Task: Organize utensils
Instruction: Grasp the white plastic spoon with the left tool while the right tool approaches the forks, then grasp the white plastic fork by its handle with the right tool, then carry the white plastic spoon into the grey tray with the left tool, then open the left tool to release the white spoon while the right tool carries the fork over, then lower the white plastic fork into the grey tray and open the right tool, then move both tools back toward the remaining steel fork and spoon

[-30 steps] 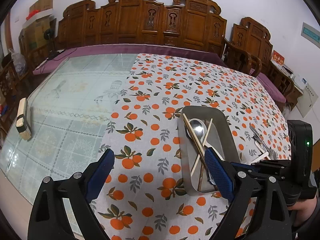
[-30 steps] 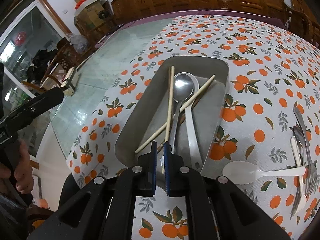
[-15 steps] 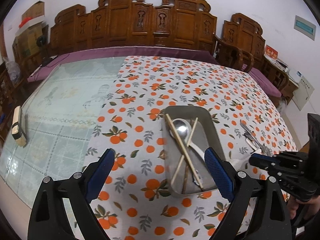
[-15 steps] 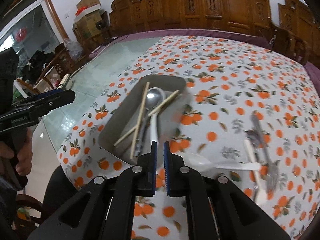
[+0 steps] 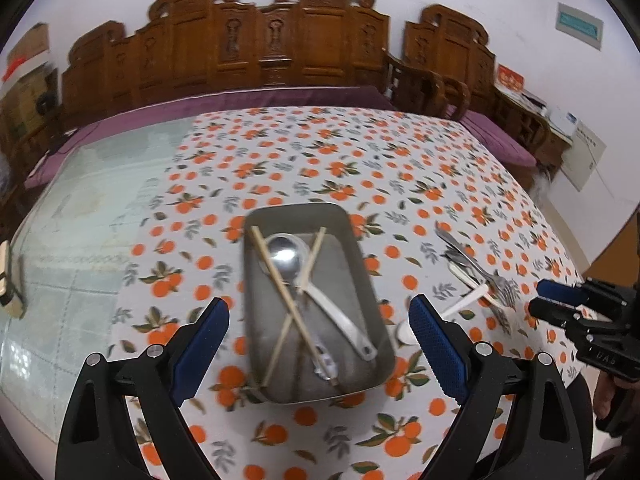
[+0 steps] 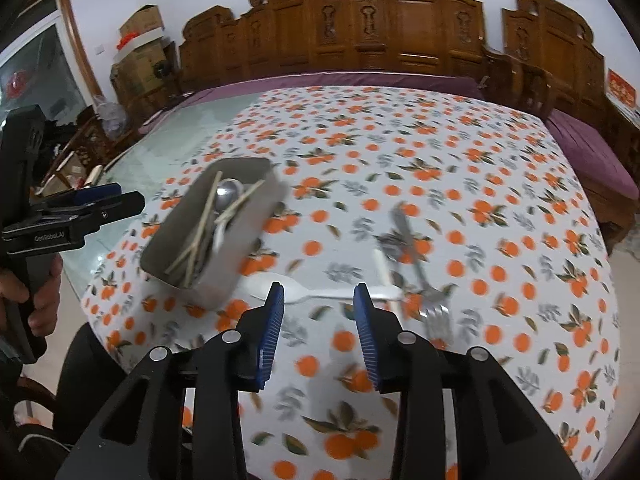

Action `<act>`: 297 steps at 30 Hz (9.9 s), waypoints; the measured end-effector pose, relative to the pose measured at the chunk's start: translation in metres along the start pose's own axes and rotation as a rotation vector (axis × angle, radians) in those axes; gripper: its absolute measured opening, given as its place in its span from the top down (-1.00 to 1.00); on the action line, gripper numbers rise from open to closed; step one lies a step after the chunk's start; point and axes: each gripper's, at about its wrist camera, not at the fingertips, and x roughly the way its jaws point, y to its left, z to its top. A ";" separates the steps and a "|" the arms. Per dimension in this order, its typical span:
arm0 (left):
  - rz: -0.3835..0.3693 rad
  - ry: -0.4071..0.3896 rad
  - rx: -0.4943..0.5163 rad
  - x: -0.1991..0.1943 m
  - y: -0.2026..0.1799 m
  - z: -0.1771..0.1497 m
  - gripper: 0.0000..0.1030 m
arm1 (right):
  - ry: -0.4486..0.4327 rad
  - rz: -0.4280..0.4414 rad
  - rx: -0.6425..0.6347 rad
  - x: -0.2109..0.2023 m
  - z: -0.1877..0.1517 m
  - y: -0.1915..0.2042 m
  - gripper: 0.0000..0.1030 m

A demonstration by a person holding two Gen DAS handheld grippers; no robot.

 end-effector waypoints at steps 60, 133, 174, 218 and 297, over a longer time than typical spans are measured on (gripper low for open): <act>-0.199 0.276 0.285 0.126 -0.136 -0.014 0.87 | 0.105 0.030 0.078 0.054 -0.028 -0.071 0.24; -0.140 0.113 0.148 0.034 -0.061 0.000 0.87 | 0.242 -0.025 -0.134 0.110 -0.022 0.011 0.24; -0.054 0.201 -0.018 0.094 0.030 0.005 0.86 | 0.098 0.050 -0.154 0.053 0.035 0.055 0.85; 0.098 -0.048 -0.119 -0.037 0.112 -0.007 -0.70 | 0.117 0.172 -0.116 0.125 0.091 0.142 0.85; -0.065 0.123 0.028 0.094 -0.124 0.008 -0.83 | 0.023 -0.095 -0.018 0.002 -0.020 -0.109 -0.41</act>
